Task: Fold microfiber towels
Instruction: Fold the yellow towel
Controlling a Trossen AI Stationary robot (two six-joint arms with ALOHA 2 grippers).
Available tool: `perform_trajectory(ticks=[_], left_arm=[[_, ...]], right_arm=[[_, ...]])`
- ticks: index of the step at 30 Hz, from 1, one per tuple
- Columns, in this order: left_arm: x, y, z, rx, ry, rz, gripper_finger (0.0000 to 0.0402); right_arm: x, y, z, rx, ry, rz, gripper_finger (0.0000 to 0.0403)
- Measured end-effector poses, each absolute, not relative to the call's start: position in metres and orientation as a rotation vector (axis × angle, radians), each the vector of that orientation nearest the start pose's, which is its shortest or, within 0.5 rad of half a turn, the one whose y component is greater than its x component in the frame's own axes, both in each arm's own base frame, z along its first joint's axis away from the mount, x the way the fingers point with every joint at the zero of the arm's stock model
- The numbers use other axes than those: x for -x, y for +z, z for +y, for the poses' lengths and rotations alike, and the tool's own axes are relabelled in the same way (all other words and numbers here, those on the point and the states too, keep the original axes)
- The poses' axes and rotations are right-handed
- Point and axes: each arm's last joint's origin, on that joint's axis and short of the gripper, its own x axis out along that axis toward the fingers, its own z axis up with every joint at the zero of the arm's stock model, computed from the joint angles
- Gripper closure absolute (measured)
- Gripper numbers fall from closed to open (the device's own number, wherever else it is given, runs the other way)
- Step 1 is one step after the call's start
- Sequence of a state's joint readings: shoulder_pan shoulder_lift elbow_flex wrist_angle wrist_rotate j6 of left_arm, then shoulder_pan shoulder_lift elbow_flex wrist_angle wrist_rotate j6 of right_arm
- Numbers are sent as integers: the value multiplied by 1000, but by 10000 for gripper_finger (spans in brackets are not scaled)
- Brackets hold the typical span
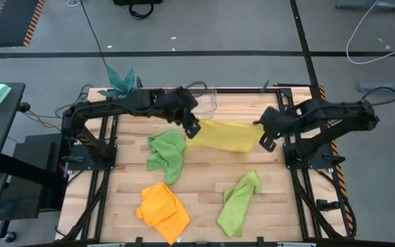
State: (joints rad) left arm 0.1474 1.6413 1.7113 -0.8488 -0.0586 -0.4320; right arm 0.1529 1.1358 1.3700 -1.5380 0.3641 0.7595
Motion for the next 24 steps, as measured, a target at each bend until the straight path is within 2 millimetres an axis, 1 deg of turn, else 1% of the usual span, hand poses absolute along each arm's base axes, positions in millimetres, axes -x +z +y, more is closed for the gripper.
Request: perform_trajectory(ticks=[4,7,10,14,16,19,24], left_arm=[[-338,397,69,430,381,669,398],[-335,403,78,433,395,648,398],[-334,396,79,446,394,712,398],[-344,374,70,429,381,853,398],[-351,364,68,405,368,896,398],[-357,357,76,410,374,903,398],[-358,359,94,459,369,846,398]], right_arm=[[-155,377,0,-303,-657,1076,403],[-156,379,-11,-288,-694,1069,403],[-158,377,-16,-282,-710,1085,403],[-159,372,-15,-275,-681,1132,403],[-160,370,-15,-253,-672,1154,403],[-161,370,-21,-230,-677,1167,403],[-157,371,-31,-239,-711,1163,403]])
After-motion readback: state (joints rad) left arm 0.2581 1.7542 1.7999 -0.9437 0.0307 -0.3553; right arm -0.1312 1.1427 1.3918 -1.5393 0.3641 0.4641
